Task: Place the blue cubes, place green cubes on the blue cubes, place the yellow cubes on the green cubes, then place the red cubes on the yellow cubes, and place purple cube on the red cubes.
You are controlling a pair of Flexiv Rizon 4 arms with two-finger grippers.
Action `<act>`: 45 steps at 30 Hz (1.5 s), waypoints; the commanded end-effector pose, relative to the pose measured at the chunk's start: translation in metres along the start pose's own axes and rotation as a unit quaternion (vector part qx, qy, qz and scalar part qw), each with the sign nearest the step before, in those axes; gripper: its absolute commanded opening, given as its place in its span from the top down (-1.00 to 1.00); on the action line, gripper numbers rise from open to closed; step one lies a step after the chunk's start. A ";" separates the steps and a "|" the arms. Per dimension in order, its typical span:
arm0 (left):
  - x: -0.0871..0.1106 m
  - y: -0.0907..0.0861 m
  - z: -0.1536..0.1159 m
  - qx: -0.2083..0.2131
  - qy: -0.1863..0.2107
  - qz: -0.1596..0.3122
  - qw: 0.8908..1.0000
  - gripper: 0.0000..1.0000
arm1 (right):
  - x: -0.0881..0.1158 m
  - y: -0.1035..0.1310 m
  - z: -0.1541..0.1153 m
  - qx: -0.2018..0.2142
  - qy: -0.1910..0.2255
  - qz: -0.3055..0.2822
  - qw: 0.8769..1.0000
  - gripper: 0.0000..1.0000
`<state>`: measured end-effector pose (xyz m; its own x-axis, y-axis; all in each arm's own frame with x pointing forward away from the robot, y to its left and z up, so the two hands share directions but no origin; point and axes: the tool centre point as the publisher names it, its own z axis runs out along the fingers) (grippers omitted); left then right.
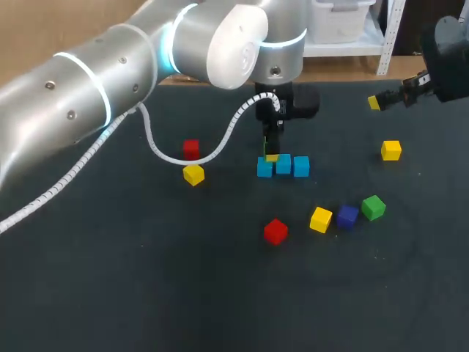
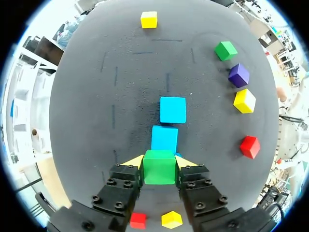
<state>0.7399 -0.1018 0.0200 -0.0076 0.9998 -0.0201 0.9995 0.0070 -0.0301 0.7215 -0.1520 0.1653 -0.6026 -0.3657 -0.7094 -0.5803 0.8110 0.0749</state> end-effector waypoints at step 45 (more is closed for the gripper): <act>0.060 -0.045 -0.073 -0.083 -0.008 -0.009 0.996 -1.00 | 0.001 0.002 0.000 0.004 -0.001 0.000 1.000 -1.00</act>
<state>0.7027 -0.0427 0.0980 -0.0286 0.9993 -0.0236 0.9972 0.0301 0.0685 0.7215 -0.1521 0.1653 -0.6026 -0.3656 -0.7094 -0.5802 0.8110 0.0749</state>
